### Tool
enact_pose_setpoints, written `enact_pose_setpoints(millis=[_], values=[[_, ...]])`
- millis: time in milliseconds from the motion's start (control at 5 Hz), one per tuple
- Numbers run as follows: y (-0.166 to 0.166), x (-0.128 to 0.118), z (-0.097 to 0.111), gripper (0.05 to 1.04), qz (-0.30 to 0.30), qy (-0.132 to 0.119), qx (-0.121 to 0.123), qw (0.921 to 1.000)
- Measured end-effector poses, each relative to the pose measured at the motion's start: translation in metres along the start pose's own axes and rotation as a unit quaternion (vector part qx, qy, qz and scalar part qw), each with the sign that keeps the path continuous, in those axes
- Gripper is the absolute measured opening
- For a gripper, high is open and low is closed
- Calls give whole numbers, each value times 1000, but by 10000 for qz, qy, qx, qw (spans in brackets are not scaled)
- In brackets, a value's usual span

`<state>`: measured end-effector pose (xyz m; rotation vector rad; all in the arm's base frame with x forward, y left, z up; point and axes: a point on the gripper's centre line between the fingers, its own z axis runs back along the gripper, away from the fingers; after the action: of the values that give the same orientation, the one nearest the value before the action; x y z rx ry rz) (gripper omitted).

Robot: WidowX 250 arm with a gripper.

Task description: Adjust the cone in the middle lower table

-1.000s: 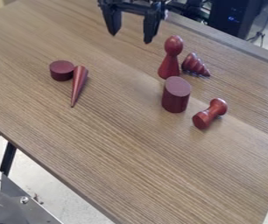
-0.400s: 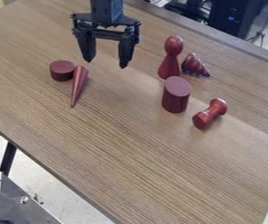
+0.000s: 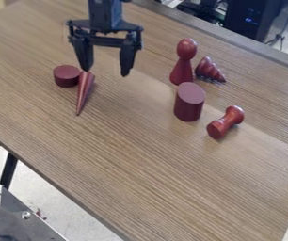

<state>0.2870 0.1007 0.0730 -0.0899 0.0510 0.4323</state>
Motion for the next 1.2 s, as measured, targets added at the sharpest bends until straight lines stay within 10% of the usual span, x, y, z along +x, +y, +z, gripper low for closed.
enact_pose_setpoints(millis=[800, 1200], values=[[12, -40, -14, 1000, 379, 95, -287, 9988], [19, -26, -34, 1000, 746, -288, -126, 9967]])
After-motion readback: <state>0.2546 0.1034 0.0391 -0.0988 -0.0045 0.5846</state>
